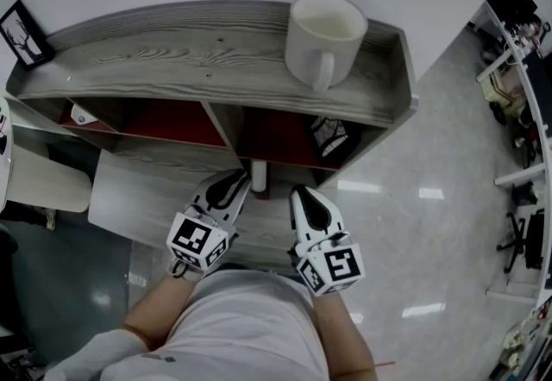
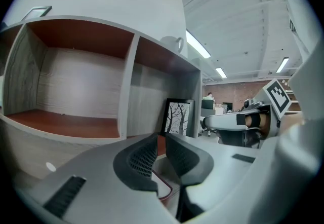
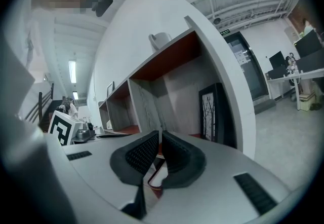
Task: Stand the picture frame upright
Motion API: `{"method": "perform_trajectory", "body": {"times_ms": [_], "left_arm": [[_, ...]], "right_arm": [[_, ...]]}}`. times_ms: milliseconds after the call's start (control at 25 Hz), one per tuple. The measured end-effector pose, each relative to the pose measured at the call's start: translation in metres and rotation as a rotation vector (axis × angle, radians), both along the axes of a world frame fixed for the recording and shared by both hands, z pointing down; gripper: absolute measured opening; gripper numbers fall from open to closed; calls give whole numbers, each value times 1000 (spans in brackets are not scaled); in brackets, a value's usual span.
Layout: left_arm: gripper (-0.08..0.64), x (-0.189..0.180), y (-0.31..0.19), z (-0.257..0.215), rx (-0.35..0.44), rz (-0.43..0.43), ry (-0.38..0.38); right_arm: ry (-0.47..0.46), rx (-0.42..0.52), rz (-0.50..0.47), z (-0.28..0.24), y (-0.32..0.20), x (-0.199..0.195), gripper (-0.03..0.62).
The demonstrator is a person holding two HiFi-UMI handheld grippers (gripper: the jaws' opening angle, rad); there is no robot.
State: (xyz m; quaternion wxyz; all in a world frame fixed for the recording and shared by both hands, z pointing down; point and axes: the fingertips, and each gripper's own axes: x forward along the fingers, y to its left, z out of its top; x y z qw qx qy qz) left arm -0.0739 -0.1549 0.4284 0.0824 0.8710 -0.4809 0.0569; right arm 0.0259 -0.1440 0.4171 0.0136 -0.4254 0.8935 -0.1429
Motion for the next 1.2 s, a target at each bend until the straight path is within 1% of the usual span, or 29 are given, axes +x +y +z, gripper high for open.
{"method": "perform_trajectory", "body": {"times_ms": [240, 440, 880, 1200], "left_arm": [[51, -15, 6, -2, -2, -30, 5], [48, -21, 7, -2, -10, -43, 11], [48, -15, 10, -4, -15, -21, 11], [48, -16, 14, -2, -24, -27, 4]], "right_arm": [[3, 8, -34, -3, -1, -12, 31], [38, 33, -42, -5, 0, -16, 30], [41, 29, -34, -5, 4, -14, 29], [34, 21, -18, -2, 7, -11, 29]]}}
